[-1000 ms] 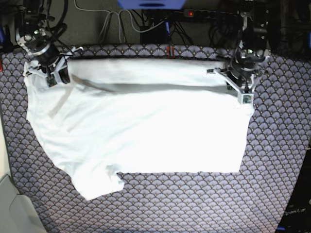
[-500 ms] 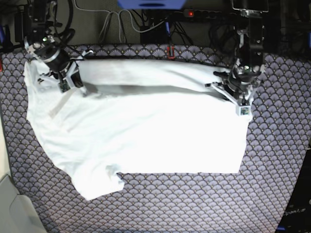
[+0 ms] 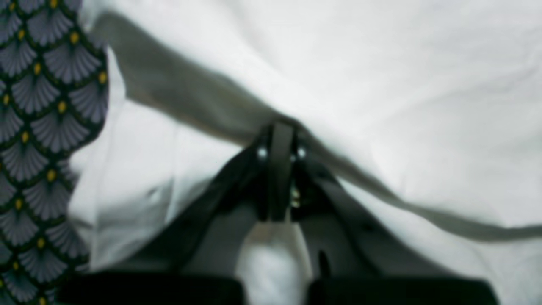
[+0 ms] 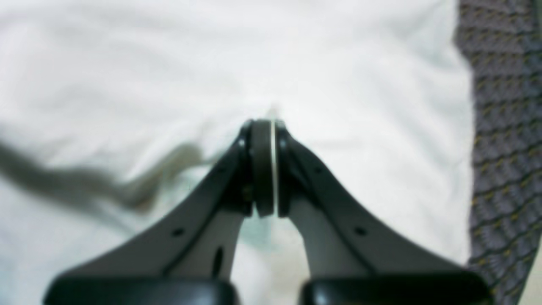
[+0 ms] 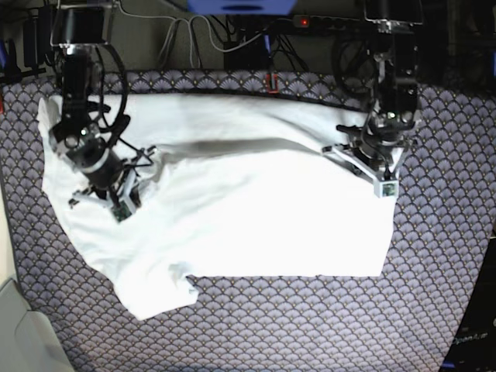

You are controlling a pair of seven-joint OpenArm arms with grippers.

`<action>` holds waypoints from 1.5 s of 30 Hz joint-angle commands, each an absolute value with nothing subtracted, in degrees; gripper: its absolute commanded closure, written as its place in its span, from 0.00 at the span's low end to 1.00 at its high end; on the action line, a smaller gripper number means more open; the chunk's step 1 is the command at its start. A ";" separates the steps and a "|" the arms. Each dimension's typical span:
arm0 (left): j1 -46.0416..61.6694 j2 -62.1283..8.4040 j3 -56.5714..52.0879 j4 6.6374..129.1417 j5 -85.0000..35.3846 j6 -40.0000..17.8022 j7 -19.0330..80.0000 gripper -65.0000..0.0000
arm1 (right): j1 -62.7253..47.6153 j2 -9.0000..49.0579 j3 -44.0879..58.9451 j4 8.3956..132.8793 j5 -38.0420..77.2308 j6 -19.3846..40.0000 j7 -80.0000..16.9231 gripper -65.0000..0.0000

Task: Fold the T-shirt properly
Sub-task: 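Release the shirt edge and move the right gripper onto the shirt body, then lift the right gripper and move it across the shirt toward the left gripper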

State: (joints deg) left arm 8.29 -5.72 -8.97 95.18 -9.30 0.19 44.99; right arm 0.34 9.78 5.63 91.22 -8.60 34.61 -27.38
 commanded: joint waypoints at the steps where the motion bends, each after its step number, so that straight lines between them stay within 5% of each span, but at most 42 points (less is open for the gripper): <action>1: 8.84 -5.93 -10.15 97.63 -9.36 0.13 44.35 1.00 | 1.54 10.42 6.02 92.09 -8.13 34.33 -26.59 0.99; 11: 14.37 -6.55 -21.58 100.53 -9.36 -0.22 52.09 1.00 | -2.68 11.38 6.02 94.73 -8.04 34.33 -30.90 0.99; 25: 21.76 -8.48 -22.29 98.15 -9.36 -0.22 52.26 1.00 | -11.38 11.38 5.49 105.80 -7.96 34.42 -31.25 0.99; 45: 23.43 -9.36 -21.93 103.69 -9.36 -0.22 52.53 1.00 | -15.60 11.21 -18.42 107.65 -8.04 34.15 -32.13 0.99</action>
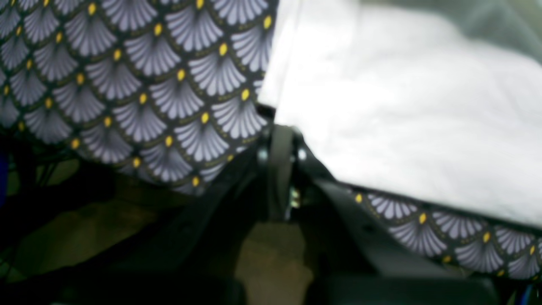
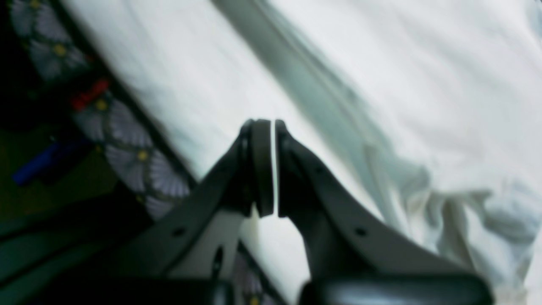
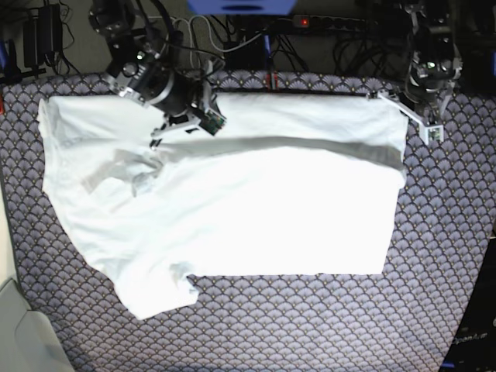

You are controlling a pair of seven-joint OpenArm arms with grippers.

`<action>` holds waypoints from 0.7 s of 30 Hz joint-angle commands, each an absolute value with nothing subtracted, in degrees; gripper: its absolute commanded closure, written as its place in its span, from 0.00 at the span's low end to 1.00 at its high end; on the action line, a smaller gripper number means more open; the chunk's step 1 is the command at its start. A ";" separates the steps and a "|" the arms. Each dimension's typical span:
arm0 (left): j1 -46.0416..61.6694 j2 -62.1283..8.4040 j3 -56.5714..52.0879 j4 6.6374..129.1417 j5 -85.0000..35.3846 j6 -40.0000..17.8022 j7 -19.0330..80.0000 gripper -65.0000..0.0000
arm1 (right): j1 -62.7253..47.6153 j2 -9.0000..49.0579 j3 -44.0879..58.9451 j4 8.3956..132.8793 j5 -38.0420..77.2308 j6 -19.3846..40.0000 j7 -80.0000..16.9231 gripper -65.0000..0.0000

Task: Fold the T-shirt properly
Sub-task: 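Lift the right gripper and move it across the shirt toward the left gripper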

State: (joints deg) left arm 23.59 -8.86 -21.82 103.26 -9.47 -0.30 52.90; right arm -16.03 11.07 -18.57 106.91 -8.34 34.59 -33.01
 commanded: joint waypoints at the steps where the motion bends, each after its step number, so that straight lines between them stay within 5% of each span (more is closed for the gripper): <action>1: 23.08 -9.36 -21.93 102.81 -9.36 -0.22 52.53 1.00 | -15.08 11.12 -19.38 107.30 -8.04 34.15 -33.01 0.99; 21: 22.46 -9.63 -21.85 97.89 -9.36 -0.22 52.35 1.00 | -1.98 8.04 -27.65 94.73 -8.04 34.15 -37.49 0.99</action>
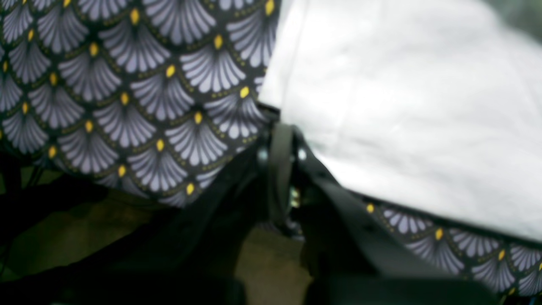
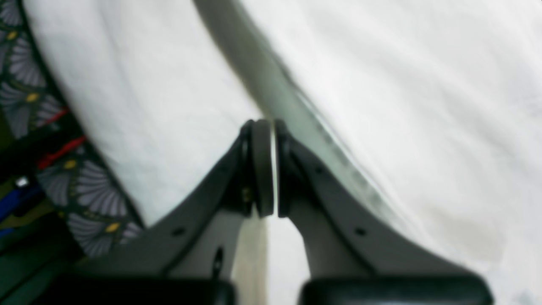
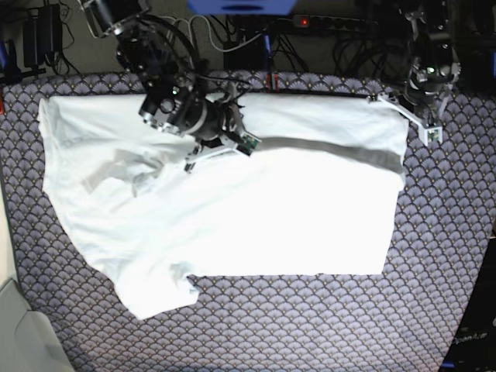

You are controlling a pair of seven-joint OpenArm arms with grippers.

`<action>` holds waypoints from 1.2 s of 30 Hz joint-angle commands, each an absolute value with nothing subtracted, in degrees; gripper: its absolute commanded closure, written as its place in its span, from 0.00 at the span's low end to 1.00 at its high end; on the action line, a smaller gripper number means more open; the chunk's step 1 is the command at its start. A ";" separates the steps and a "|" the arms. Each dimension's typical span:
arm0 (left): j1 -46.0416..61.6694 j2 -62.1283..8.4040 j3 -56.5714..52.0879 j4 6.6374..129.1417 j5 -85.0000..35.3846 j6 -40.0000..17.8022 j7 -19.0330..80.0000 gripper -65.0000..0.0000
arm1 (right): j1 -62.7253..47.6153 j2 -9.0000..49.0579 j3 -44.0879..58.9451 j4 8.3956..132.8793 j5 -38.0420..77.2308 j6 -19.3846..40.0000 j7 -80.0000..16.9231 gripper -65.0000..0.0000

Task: Fold the T-shirt properly
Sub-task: 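Lift the right gripper and move it across the shirt toward the left gripper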

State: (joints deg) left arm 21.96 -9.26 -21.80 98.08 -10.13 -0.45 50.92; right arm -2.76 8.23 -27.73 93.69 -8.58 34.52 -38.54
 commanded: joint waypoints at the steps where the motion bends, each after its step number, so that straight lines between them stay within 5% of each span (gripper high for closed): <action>1: 22.46 -9.63 -21.85 97.89 -9.36 -0.22 52.35 1.00 | -1.19 7.96 -27.74 93.67 -8.04 34.15 -37.41 0.99; 19: 23.25 -9.54 -21.85 97.98 -9.36 -0.22 52.79 1.00 | 14.55 2.86 -20.53 83.82 -8.04 31.78 -37.23 0.99; 27: 22.99 -9.45 -21.93 98.07 -9.36 -0.22 52.79 1.00 | 5.14 5.49 -21.67 97.01 -8.04 34.42 -38.37 0.99; 36: 22.81 -9.19 -21.85 98.68 -9.36 -0.22 52.79 1.00 | 0.22 3.91 -36.70 100.70 -8.04 34.24 -38.37 0.99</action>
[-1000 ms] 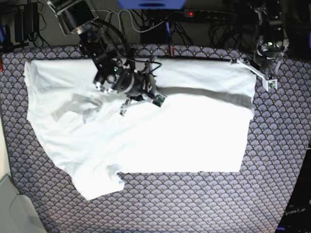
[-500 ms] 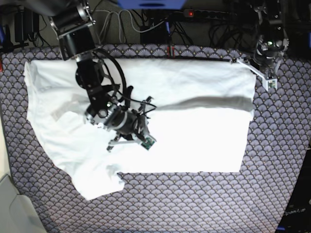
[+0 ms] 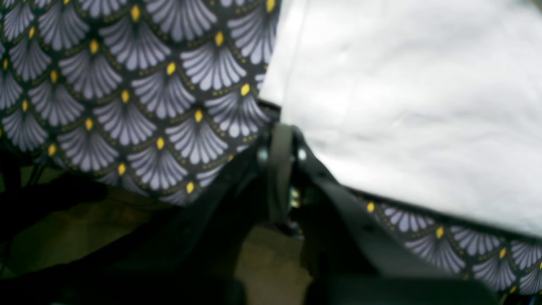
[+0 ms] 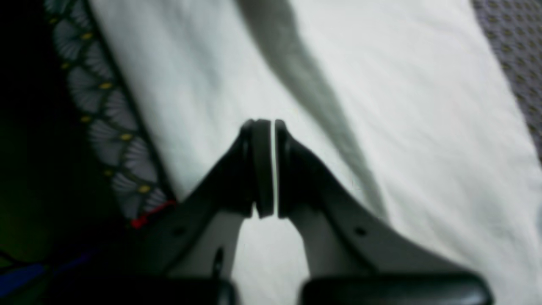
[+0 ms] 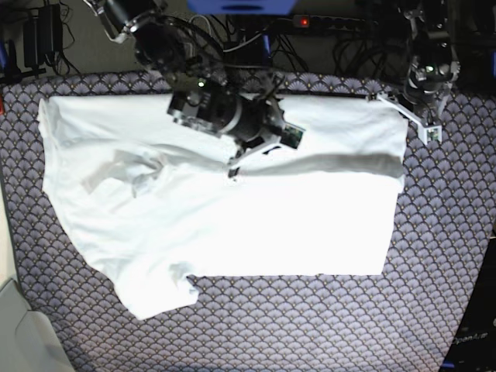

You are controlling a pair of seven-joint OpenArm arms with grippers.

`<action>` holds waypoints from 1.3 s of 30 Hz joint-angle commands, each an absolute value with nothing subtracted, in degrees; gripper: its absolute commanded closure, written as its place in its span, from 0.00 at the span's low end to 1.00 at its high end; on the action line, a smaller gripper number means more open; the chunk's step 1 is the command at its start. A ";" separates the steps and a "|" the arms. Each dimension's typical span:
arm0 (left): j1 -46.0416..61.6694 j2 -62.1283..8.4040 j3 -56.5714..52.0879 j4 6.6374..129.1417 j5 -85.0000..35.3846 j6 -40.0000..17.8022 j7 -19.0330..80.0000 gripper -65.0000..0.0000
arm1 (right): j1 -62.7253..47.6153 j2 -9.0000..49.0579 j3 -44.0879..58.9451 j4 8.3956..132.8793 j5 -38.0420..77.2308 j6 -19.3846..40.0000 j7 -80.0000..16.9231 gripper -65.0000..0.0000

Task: Fold the T-shirt properly
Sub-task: 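Lift the right gripper and move it across the shirt toward the left gripper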

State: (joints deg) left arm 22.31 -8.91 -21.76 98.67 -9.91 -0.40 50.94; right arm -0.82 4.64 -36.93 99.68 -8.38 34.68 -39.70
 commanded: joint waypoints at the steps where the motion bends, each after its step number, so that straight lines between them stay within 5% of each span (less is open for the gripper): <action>1: 22.81 -9.19 -21.85 98.68 -9.36 -0.22 52.79 1.00 | 0.92 2.86 -37.05 99.38 -8.04 34.24 -38.37 0.99; 15: 22.64 -9.01 -21.85 98.77 -9.63 -0.22 52.79 1.00 | 11.82 -8.48 -42.33 79.78 -8.04 34.33 -37.67 0.99; 26: 23.08 -9.01 -21.85 98.77 -9.36 -0.04 52.88 1.00 | 20.79 -9.00 -42.59 63.25 -7.87 33.54 -24.92 0.99; 33: 23.25 -9.01 -21.93 98.77 -9.36 -0.04 52.88 1.00 | 23.87 -9.00 -38.81 59.21 -7.78 17.71 -11.82 0.99; 39: 23.25 -9.10 -22.29 98.77 -9.36 -0.13 52.88 1.00 | 23.43 -9.00 -33.10 60.44 -7.87 14.64 -10.15 0.99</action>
State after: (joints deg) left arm 22.57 -8.73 -22.04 98.72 -9.76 -0.27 50.76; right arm 22.04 -7.97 -33.12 58.98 -8.29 14.55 -11.97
